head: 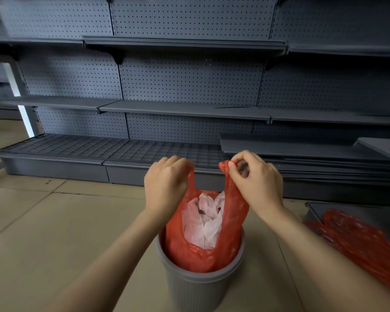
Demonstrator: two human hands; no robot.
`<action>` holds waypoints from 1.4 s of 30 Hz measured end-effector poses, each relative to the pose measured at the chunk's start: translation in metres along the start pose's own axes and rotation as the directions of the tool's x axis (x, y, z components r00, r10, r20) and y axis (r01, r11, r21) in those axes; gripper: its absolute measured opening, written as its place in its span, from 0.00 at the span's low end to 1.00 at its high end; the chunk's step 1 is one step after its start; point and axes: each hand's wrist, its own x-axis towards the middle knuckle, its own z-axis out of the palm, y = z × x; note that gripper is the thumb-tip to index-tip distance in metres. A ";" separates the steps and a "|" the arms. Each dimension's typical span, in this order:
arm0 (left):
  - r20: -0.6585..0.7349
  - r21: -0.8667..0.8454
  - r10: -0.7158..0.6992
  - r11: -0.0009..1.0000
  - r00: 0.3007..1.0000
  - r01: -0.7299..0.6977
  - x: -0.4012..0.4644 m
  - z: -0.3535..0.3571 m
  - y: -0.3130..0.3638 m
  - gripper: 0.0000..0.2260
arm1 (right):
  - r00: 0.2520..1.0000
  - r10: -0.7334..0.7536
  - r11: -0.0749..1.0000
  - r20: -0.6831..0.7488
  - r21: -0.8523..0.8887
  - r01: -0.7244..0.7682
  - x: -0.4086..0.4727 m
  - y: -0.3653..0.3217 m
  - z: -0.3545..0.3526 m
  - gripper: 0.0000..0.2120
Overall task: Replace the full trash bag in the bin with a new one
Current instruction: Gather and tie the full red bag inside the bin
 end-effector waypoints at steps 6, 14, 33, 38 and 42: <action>-0.011 -0.200 0.010 0.980 1.000 -0.012 0.009 -0.006 0.032 0.07 | 1.000 -0.016 0.993 0.019 0.115 0.014 0.010 -0.014 0.001 0.04; 0.116 -0.176 0.048 0.984 0.992 -0.027 -0.021 0.010 0.047 0.16 | 0.995 -0.048 0.992 0.088 0.118 0.037 0.002 0.001 0.013 0.04; 0.286 -0.101 -0.155 0.976 0.946 0.190 -0.033 0.044 0.023 0.04 | 0.912 -0.233 0.946 0.338 -0.140 0.293 -0.039 0.021 0.035 0.11; 0.305 -0.155 -0.174 0.961 0.936 0.229 -0.035 0.049 0.029 0.07 | 0.938 -0.114 0.970 0.327 -0.166 0.176 -0.039 0.016 0.043 0.16; 0.302 -0.185 -0.123 0.965 0.945 0.185 -0.038 0.047 0.031 0.06 | 0.947 -0.046 0.986 0.318 -0.136 0.093 -0.039 0.014 0.049 0.09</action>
